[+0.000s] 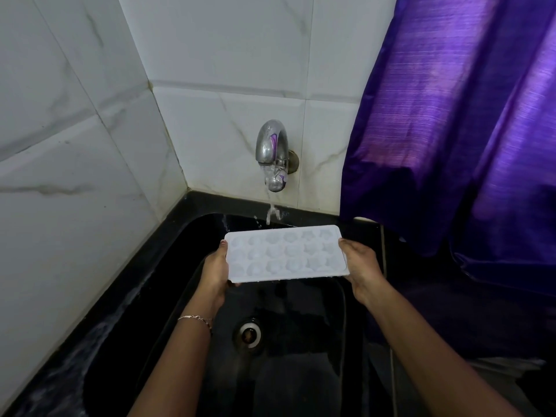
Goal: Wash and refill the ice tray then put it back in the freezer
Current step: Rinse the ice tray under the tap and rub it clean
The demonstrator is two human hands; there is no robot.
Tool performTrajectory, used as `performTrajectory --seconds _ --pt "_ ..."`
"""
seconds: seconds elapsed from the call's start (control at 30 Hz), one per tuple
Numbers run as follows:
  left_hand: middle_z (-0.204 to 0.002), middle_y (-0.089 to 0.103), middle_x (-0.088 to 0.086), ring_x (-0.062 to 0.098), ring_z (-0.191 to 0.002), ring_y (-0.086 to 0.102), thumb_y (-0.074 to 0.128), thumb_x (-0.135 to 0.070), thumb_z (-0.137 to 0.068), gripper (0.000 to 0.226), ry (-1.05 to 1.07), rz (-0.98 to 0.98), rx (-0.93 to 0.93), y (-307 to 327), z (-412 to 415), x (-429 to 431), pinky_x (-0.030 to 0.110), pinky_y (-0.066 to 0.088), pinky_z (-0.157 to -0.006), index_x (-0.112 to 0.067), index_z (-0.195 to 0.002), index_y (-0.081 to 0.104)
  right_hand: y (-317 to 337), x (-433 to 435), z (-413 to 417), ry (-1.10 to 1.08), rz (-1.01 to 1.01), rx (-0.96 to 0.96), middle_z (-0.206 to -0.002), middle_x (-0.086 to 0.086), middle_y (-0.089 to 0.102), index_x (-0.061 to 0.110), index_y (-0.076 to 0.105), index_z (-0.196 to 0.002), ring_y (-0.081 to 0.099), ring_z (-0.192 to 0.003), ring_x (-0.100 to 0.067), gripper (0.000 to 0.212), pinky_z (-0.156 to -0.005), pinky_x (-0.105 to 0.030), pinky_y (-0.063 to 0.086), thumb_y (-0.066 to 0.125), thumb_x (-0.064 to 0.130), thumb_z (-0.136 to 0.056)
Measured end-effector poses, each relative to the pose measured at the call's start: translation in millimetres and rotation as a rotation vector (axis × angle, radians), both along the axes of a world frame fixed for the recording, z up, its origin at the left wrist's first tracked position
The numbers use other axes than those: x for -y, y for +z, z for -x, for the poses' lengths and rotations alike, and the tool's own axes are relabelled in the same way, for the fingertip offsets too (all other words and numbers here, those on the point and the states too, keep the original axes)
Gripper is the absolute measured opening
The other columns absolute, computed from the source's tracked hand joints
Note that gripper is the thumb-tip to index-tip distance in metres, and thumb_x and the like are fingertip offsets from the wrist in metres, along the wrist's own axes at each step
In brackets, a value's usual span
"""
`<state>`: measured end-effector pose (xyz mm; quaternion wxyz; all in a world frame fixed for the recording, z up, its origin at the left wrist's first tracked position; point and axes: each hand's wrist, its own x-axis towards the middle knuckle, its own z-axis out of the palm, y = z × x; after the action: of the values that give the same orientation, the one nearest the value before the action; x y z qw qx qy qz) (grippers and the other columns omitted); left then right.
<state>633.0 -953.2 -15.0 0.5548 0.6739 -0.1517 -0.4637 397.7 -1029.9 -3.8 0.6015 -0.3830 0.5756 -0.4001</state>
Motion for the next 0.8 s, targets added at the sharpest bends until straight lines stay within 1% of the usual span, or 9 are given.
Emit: performTrajectory --seconds 0.1,0.27,0.3,0.4,0.47,0.53,0.6,0.67,0.8 --pt "-0.085 0.073 0.007 0.030 -0.082 0.069 0.038 -0.040 -0.102 0.036 0.002 -0.002 0.004 1 -1 -3 0.055 0.049 -0.089 -0.017 -0.092 0.065 -1 -1 -1 0.006 -0.004 0.003 -0.092 -0.004 0.072 0.020 0.064 -0.091 0.068 -0.086 -0.022 0.011 -0.078 -0.035 0.056 0.055 0.023 -0.097" --pt "-0.071 0.074 0.002 0.032 -0.082 0.068 0.038 -0.041 -0.102 0.038 -0.026 0.001 0.007 2 8 -2 0.052 0.050 -0.085 -0.016 -0.091 0.065 -3 -2 7 -0.029 -0.008 0.008 -0.094 -0.005 0.071 0.021 0.063 -0.092 0.068 -0.087 -0.022 0.010 -0.078 -0.034 0.055 0.055 0.022 -0.097" --pt "-0.072 0.074 0.003 0.032 -0.082 0.067 0.038 -0.041 -0.102 0.039 -0.034 0.002 0.003 2 10 -1 0.050 0.051 -0.079 -0.015 -0.091 0.066 -4 -2 11 -0.038 -0.011 0.006 -0.095 -0.006 0.072 0.019 0.064 -0.094 0.068 -0.087 -0.022 0.010 -0.078 -0.035 0.055 0.055 0.022 -0.097" --pt "-0.080 0.073 0.009 0.028 -0.071 0.065 0.037 -0.040 -0.102 0.043 -0.053 0.001 -0.012 2 18 4 0.028 0.048 -0.052 -0.010 -0.096 0.067 -6 0 19 -0.062 -0.024 -0.007 -0.099 -0.009 0.073 0.011 0.066 -0.107 0.069 -0.090 -0.025 0.019 -0.083 -0.038 0.056 0.057 0.023 -0.096" --pt "-0.087 0.072 0.012 0.025 -0.065 0.064 0.037 -0.040 -0.102 0.044 -0.059 0.001 -0.023 1 22 6 0.023 0.042 -0.043 -0.008 -0.104 0.066 -6 1 24 -0.072 -0.029 -0.010 -0.101 -0.009 0.072 0.009 0.066 -0.112 0.069 -0.093 -0.027 0.023 -0.086 -0.040 0.056 0.057 0.023 -0.096" --pt "-0.090 0.071 0.013 0.025 -0.065 0.064 0.037 -0.041 -0.102 0.044 -0.066 0.000 -0.026 1 24 9 0.024 0.042 -0.043 -0.007 -0.108 0.065 -6 2 27 -0.079 -0.026 -0.004 -0.101 -0.009 0.072 0.010 0.065 -0.111 0.069 -0.093 -0.027 0.022 -0.085 -0.039 0.056 0.056 0.022 -0.096" --pt "-0.092 0.071 0.012 0.027 -0.072 0.066 0.037 -0.041 -0.102 0.044 -0.075 -0.007 -0.032 1 25 11 0.027 0.047 -0.050 -0.008 -0.110 0.064 -6 3 28 -0.084 -0.020 0.000 -0.099 -0.008 0.072 0.011 0.065 -0.109 0.069 -0.091 -0.025 0.019 -0.083 -0.038 0.055 0.055 0.022 -0.097" --pt "-0.089 0.072 0.011 0.027 -0.073 0.066 0.037 -0.041 -0.102 0.043 -0.075 -0.006 -0.036 2 25 12 0.030 0.046 -0.054 -0.008 -0.109 0.064 -6 4 28 -0.092 -0.016 0.005 -0.097 -0.007 0.072 0.011 0.065 -0.108 0.069 -0.090 -0.024 0.018 -0.083 -0.037 0.055 0.056 0.022 -0.096" --pt "-0.085 0.071 0.009 0.025 -0.067 0.065 0.036 -0.040 -0.102 0.042 -0.065 -0.010 -0.031 4 26 12 0.026 0.044 -0.047 -0.009 -0.106 0.064 -7 5 29 -0.100 -0.021 0.014 -0.098 -0.006 0.072 0.012 0.064 -0.110 0.069 -0.091 -0.024 0.019 -0.084 -0.037 0.055 0.057 0.023 -0.096"
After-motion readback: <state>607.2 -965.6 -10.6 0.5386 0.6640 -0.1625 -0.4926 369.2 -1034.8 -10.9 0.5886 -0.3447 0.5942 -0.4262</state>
